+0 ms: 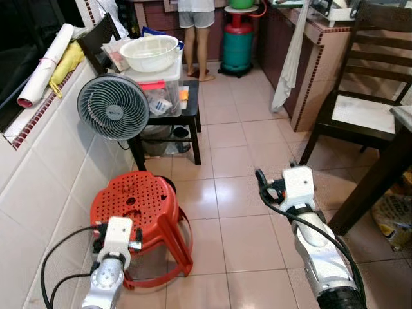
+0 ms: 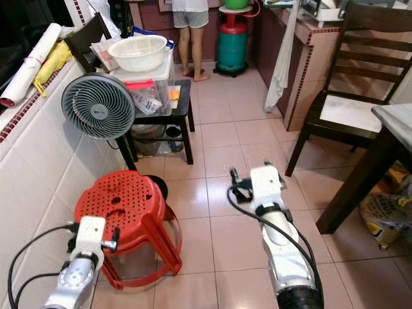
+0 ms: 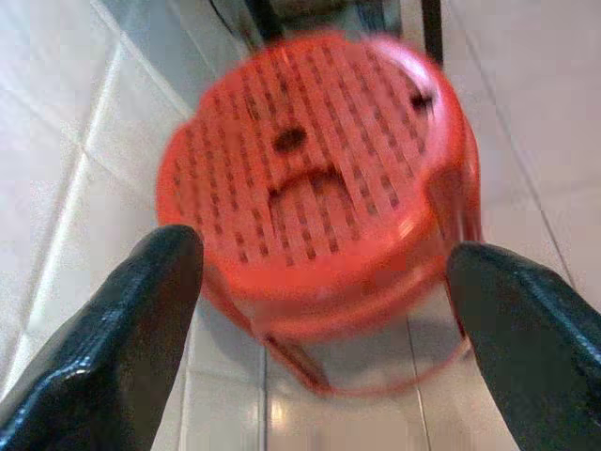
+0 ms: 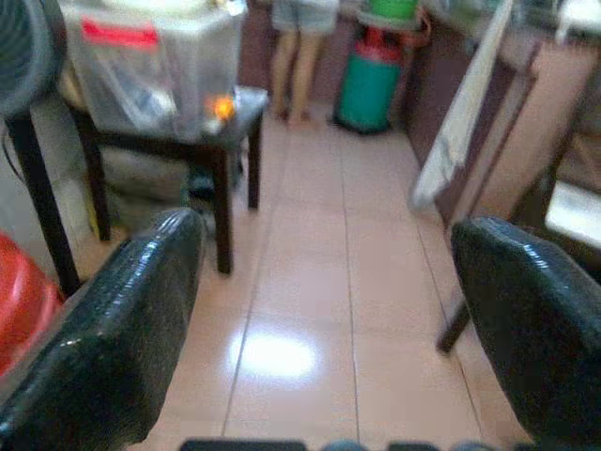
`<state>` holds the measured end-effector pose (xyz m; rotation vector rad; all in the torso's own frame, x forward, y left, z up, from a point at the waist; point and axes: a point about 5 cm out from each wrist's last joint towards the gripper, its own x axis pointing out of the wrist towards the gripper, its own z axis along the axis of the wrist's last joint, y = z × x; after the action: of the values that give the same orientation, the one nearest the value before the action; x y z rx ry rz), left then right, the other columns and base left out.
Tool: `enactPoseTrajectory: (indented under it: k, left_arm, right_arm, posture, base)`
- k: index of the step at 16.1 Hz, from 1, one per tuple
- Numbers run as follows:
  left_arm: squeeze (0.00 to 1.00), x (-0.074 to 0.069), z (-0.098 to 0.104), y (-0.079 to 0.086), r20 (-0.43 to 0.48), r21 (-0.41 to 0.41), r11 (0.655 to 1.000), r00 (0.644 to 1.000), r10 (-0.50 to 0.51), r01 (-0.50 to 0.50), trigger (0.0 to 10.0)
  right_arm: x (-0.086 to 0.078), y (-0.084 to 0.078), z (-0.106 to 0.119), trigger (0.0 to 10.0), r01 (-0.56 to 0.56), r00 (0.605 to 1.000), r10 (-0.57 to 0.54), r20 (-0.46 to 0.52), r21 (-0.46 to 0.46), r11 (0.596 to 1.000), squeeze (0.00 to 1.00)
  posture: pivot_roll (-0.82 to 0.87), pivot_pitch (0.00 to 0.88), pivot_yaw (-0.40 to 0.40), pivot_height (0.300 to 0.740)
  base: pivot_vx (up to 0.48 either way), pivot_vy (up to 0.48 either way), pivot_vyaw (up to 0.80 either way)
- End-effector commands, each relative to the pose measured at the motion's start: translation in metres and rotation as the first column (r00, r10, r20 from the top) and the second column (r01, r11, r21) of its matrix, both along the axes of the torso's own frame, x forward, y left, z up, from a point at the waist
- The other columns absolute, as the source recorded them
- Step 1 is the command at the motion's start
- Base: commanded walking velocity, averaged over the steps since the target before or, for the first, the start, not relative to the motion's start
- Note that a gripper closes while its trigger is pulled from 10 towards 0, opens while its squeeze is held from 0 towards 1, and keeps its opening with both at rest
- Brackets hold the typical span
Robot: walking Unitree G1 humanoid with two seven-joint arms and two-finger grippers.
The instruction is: Setting the table
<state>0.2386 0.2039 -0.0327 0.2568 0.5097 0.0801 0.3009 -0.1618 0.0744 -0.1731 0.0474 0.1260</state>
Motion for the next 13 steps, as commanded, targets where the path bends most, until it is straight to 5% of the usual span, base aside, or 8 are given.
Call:
enactPoseTrajectory:
  k: [1, 8, 10, 13]
  left_arm:
    - [0.00, -0.005, -0.006, 0.003, -0.047, 0.013, 1.000, 0.999, -0.020, 0.021, 10.0]
    - [0.00, -0.044, -0.041, -0.006, -0.327, -0.001, 0.997, 0.942, -0.072, 0.076, 10.0]
    - [0.00, -0.063, -0.053, -0.011, -0.424, 0.015, 0.991, 0.899, -0.115, 0.134, 10.0]
    - [0.00, -0.076, -0.060, -0.018, -0.475, 0.008, 0.988, 0.870, -0.131, 0.153, 10.0]
  right_arm:
    - [0.003, 0.003, -0.005, 10.0, -0.003, 1.000, 0.003, -0.018, 0.018, 1.000, 0.00]
    - [-0.020, 0.002, -0.085, 10.0, 0.040, 0.897, -0.019, -0.442, 0.037, 0.999, 0.00]
    - [-0.049, 0.003, -0.117, 10.0, 0.087, 0.790, -0.042, -0.611, 0.044, 0.995, 0.00]
    - [-0.069, 0.007, -0.133, 10.0, 0.043, 0.719, -0.007, -0.695, 0.035, 0.998, 0.00]
  posture:
    - [-0.14, 0.027, 0.048, 0.740]
    - [-0.11, 0.000, -0.021, 0.740]
    - [-0.11, 0.000, -0.026, 0.740]
    - [-0.10, 0.000, -0.041, 0.740]
  base:
    - [0.000, 0.000, 0.00]
    - [0.000, 0.000, 0.00]
    - [0.000, 0.000, 0.00]
    - [0.000, 0.000, 0.00]
